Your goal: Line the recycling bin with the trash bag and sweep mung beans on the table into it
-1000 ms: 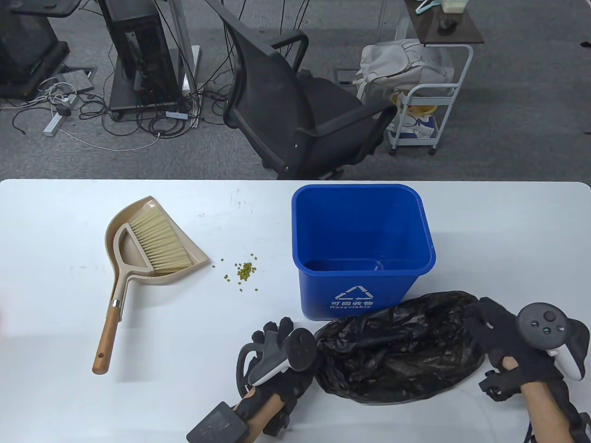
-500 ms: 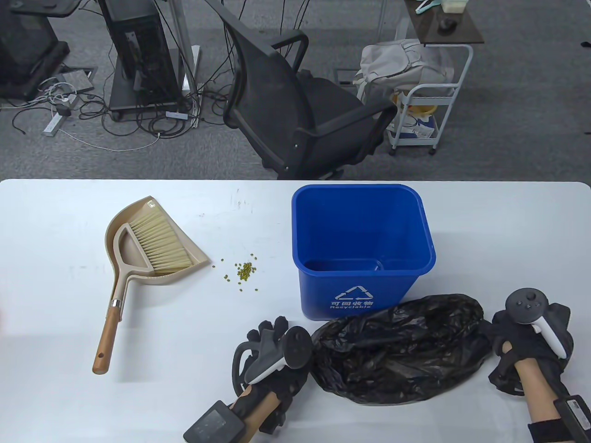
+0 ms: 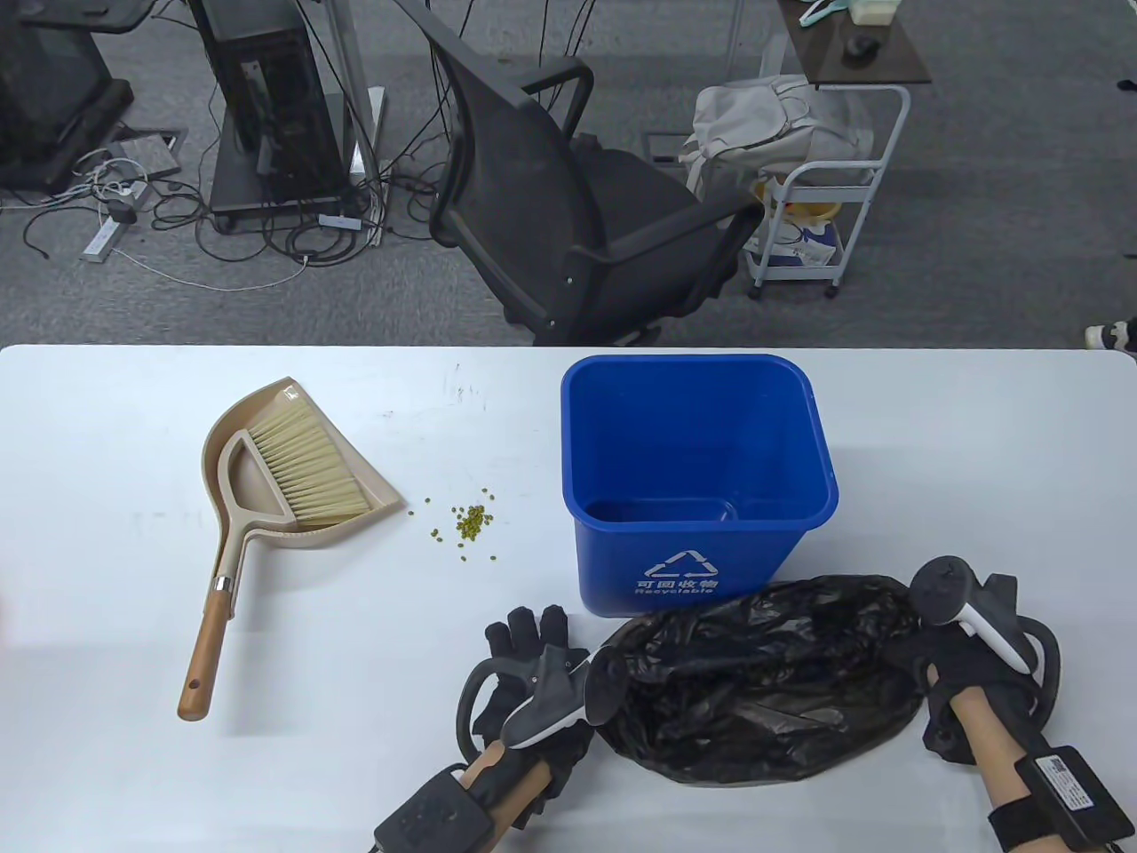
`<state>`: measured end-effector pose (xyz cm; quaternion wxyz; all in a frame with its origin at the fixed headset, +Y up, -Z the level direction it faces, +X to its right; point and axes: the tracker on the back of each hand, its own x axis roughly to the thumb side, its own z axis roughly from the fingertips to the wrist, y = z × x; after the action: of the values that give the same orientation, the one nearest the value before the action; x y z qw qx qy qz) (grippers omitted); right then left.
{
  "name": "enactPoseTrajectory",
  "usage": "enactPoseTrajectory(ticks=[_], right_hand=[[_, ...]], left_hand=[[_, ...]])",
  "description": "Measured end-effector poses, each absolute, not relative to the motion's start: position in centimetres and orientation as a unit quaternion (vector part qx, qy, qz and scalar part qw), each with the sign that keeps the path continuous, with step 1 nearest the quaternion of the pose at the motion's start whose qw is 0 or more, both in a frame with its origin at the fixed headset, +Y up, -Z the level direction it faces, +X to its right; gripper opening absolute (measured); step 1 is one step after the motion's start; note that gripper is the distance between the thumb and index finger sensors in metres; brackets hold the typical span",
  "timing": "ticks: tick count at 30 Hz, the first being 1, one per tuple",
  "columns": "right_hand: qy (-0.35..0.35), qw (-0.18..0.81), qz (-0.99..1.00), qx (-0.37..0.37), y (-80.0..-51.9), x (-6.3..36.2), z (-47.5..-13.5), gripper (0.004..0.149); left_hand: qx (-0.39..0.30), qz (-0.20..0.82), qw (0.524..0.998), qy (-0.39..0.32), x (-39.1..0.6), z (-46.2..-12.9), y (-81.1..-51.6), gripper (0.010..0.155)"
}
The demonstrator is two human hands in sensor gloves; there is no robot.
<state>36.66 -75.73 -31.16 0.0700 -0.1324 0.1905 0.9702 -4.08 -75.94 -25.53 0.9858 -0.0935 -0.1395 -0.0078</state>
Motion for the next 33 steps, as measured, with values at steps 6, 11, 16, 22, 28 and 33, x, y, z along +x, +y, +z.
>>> enactPoseTrajectory(ticks=[6, 11, 16, 22, 28, 33], right_hand=[[0.106, 0.154, 0.969, -0.161, -74.2, 38.4, -30.4, 0.06], [0.097, 0.144, 0.968, -0.183, -74.4, 39.1, -30.5, 0.056], [0.146, 0.1, 0.973, -0.149, -75.3, 37.5, -30.9, 0.07], [0.116, 0.037, 0.986, -0.112, -75.4, 35.2, -30.9, 0.053], [0.101, 0.004, 0.992, -0.072, -75.1, 34.0, -30.8, 0.04], [0.025, 0.048, 0.997, -0.06, -71.8, 34.8, -29.9, 0.04]], left_hand=[[-0.082, -0.009, 0.987, -0.137, -4.8, -25.8, -75.8, 0.039], [-0.077, -0.008, 0.988, -0.135, -4.8, -25.9, -75.8, 0.038], [-0.073, -0.005, 0.988, -0.135, -4.8, -25.9, -75.9, 0.038], [-0.072, 0.008, 0.988, -0.137, -5.0, -26.0, -76.0, 0.038], [-0.058, 0.02, 0.989, -0.138, -5.6, -26.0, -75.6, 0.038], [-0.017, 0.06, 0.989, -0.131, -7.0, -25.6, -73.1, 0.037]])
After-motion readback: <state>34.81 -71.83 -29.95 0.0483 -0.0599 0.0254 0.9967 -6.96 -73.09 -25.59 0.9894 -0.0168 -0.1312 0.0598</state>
